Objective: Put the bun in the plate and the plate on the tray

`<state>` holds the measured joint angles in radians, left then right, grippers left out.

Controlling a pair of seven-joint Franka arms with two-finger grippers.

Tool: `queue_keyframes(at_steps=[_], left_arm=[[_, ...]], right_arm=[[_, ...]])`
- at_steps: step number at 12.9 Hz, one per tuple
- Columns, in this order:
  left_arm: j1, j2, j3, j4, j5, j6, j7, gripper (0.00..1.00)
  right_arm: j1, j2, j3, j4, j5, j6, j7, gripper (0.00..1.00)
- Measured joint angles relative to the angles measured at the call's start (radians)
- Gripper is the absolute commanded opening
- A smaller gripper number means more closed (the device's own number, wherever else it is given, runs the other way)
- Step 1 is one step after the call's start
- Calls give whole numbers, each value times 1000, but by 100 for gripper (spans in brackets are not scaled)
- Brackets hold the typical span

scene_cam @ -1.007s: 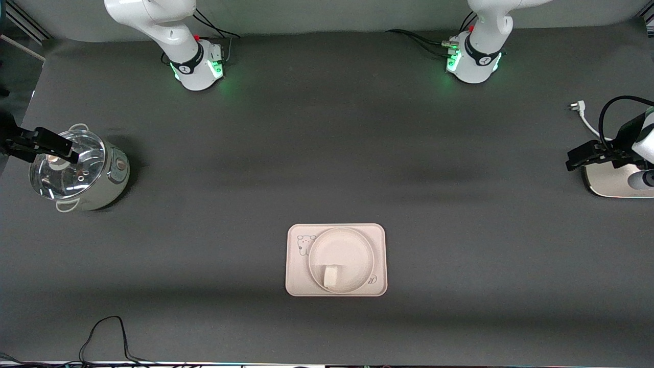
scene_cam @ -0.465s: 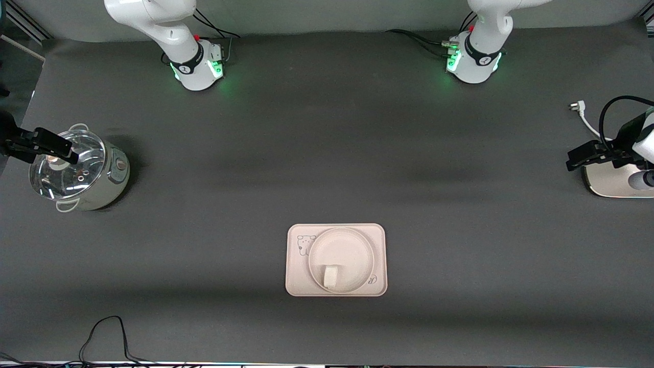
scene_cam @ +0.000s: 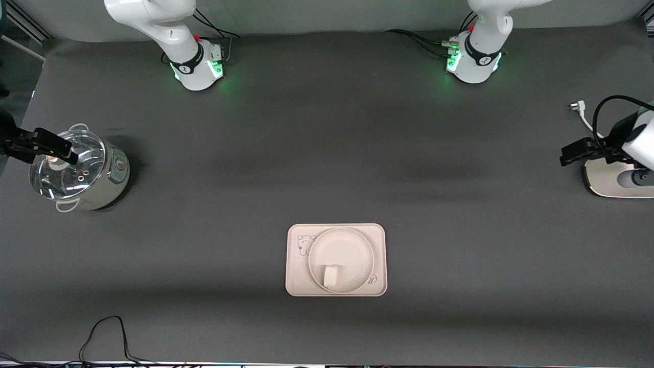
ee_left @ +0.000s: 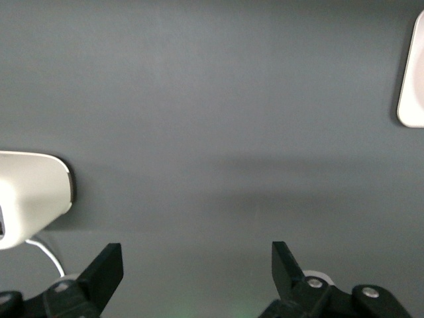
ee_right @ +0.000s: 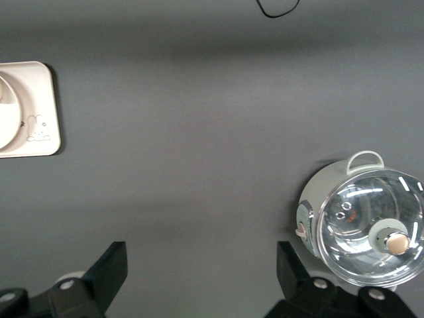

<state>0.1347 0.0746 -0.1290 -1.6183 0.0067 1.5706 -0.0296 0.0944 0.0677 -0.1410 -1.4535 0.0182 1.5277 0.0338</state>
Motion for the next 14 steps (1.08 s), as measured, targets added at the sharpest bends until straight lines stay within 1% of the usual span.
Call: queue_keyframes(at_steps=[2, 3, 4, 5, 7, 9, 12, 13, 14], left_arm=[[-6, 19, -5, -4, -1, -53, 0, 100], [-9, 30, -9, -8, -10, -58, 0, 100], [-16, 47, -16, -10, -47, -47, 0, 100], [-34, 69, -21, -10, -96, -5, -2, 100], [-112, 121, -30, -10, -136, 110, -45, 100], [-225, 183, -36, -10, -141, 216, -147, 100], [-380, 287, -38, 1, -142, 398, -246, 100], [-422, 337, -38, 32, -142, 433, -280, 100], [-463, 398, -38, 84, -141, 448, -304, 100]], right_arm=[[0, 0, 0, 0, -8, 0, -18, 100], [0, 0, 0, 0, -8, 0, -24, 100], [0, 0, 0, 0, -9, 0, -28, 100], [0, 0, 0, -1, -9, 0, -30, 100], [0, 0, 0, -1, -10, 1, -31, 100], [0, 0, 0, -1, -10, 1, -38, 100], [0, 0, 0, -1, -10, 1, -60, 100], [0, 0, 0, -1, -10, 1, -61, 100], [0, 0, 0, -2, -10, 1, -62, 100]])
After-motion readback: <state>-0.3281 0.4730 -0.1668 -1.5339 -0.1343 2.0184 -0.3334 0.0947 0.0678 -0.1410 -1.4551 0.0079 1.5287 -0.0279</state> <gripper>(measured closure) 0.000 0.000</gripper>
